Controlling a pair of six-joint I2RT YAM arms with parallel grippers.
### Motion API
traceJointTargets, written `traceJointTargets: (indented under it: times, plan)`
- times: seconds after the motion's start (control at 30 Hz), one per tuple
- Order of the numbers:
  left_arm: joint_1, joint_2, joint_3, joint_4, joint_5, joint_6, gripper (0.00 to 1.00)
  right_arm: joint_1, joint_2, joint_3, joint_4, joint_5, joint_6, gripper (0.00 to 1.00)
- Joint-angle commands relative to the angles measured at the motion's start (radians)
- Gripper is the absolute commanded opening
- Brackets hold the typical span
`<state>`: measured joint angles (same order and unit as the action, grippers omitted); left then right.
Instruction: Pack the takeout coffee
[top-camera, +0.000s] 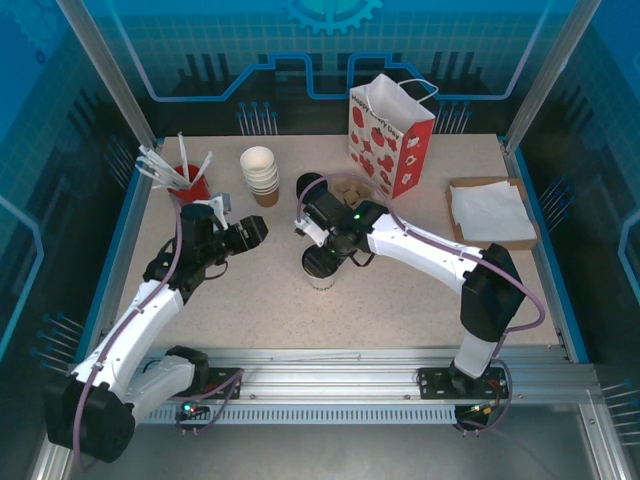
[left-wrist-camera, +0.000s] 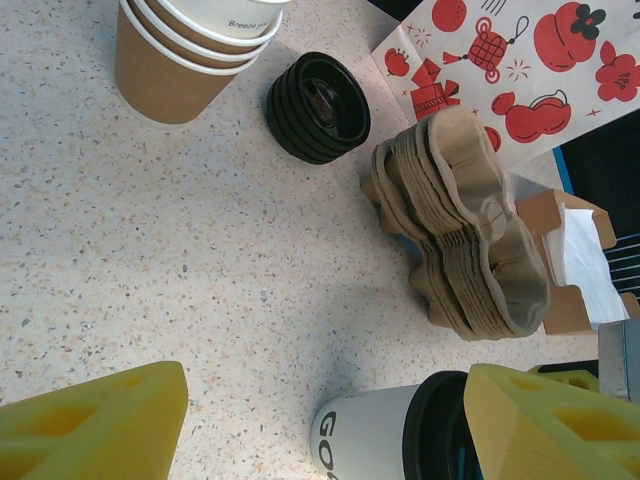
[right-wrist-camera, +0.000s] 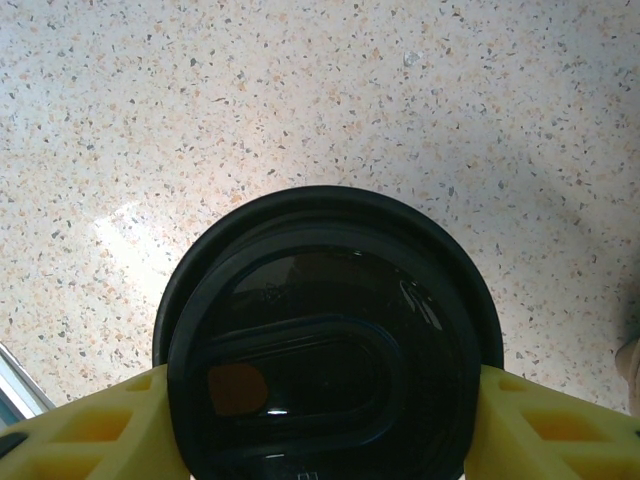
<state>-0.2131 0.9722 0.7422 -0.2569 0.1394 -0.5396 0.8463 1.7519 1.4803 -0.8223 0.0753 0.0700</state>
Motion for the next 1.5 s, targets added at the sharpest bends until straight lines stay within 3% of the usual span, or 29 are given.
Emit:
traceJointTargets:
  times: [0.0, 0.63, 1.2, 1.47]
  plan:
    - [0.008, -0.017, -0.014, 0.010, 0.026, 0.015, 0.75, 0.017, 0.027, 0.007, -0.040, 0.009, -0.009, 0.61]
    - [0.008, 0.003, -0.018, 0.022, 0.051, 0.006, 0.76, -0.002, 0.064, 0.010, -0.087, -0.005, -0.005, 0.64]
    - [-0.015, 0.017, -0.075, 0.002, 0.077, -0.039, 0.75, -0.013, 0.080, -0.184, -0.027, 0.032, 0.029, 0.53]
    - [-0.055, 0.017, -0.049, -0.041, 0.055, -0.005, 0.75, -0.016, 0.016, -0.065, -0.015, -0.031, 0.013, 0.66]
